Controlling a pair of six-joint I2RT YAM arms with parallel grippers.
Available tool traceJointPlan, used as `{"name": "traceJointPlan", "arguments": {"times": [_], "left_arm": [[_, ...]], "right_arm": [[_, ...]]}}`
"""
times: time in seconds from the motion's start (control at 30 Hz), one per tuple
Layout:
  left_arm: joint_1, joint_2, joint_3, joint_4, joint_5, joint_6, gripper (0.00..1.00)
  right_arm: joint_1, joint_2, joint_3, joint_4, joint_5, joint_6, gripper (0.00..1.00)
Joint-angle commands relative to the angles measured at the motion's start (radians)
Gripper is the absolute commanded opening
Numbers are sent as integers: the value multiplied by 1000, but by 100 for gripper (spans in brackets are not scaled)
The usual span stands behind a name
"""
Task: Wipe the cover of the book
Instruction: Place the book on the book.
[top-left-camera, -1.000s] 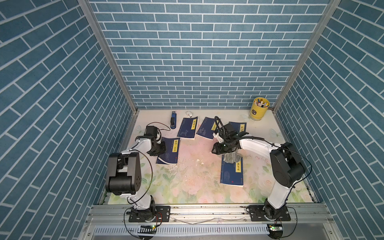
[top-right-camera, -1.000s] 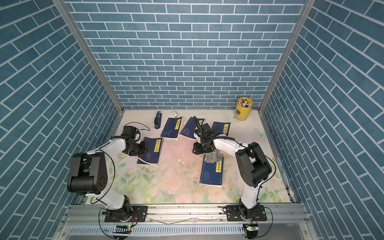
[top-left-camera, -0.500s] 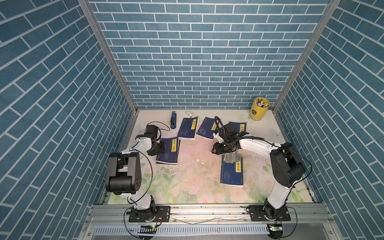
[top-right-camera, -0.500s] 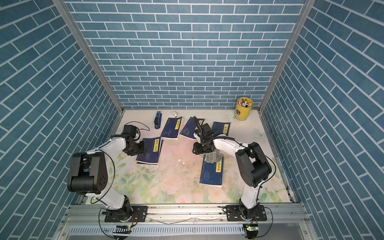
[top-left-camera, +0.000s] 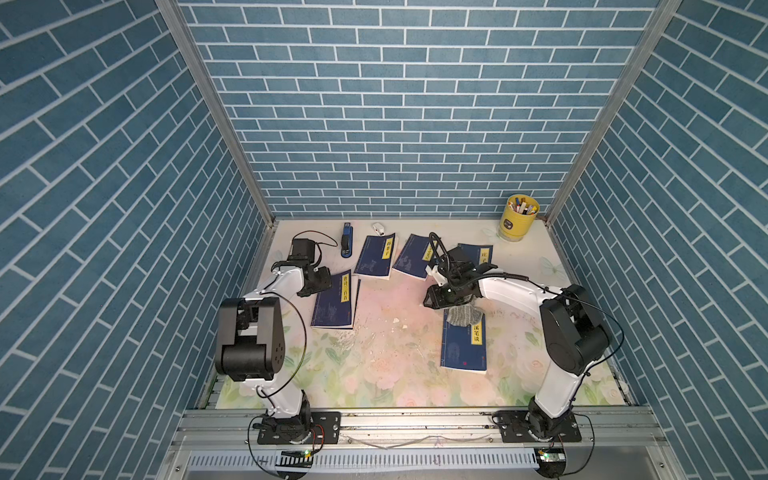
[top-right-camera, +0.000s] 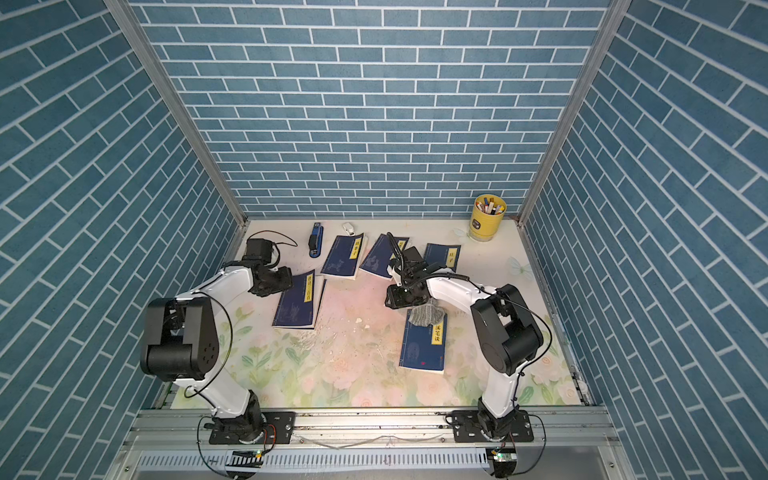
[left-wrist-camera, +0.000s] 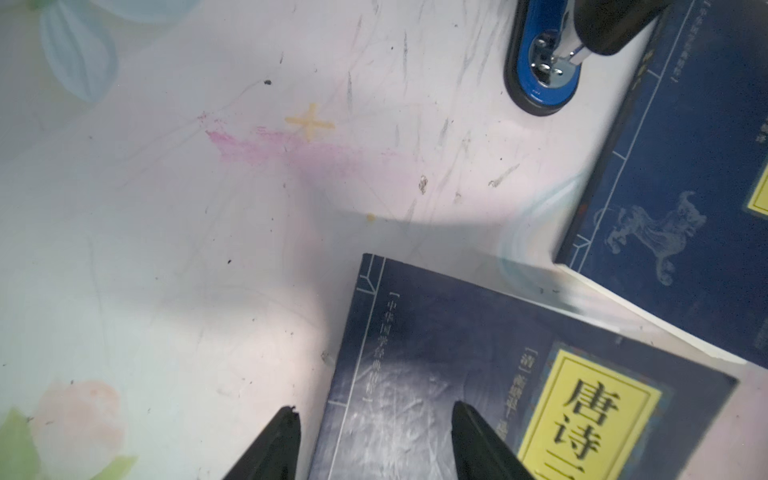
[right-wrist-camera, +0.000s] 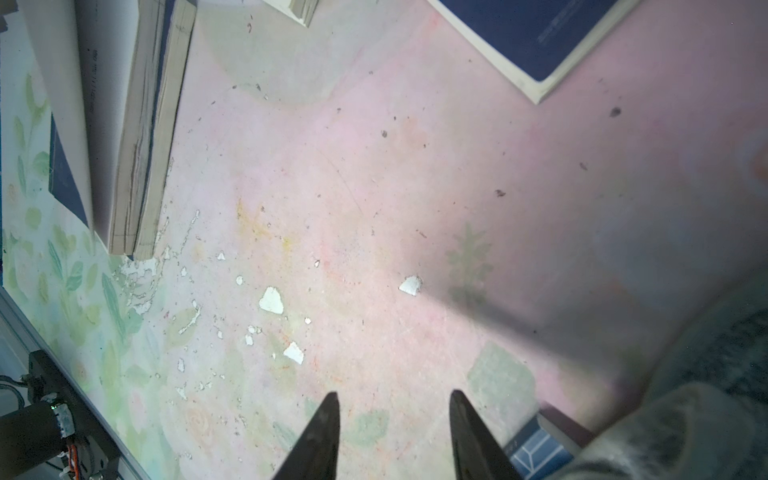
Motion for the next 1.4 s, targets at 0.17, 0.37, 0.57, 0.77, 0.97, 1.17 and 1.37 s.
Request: {"name": "traceJointPlan", "arguments": {"times": [0.17,0.37,0.57,0.77,0.97,1.17,1.37], "left_arm": [[1,101,28,101,1,-14,64],[2,119,22,126,39,4,63],[1,100,-2,132,80,13,63],[1,90,-12,144,119,10,63],[1,80,-10,120,53,-6,63],[-4,-11,-15,105,-95,-42,64],[-86,-124,-4,110,-92,-60,66]], "right_arm": [[-4,-38,6,-29,25,-48,44],[-4,-63,-13,-31,41,-39,44],[-4,-63,-13,-27,36,-25,45],[-4,-75,-10,-36,47,-25,45],[-4,-90,-11,-51,70,-24,45],[-12,-156,-18,-148,184,10,47],[-23,-314,-80,-335,432,92,55]]}}
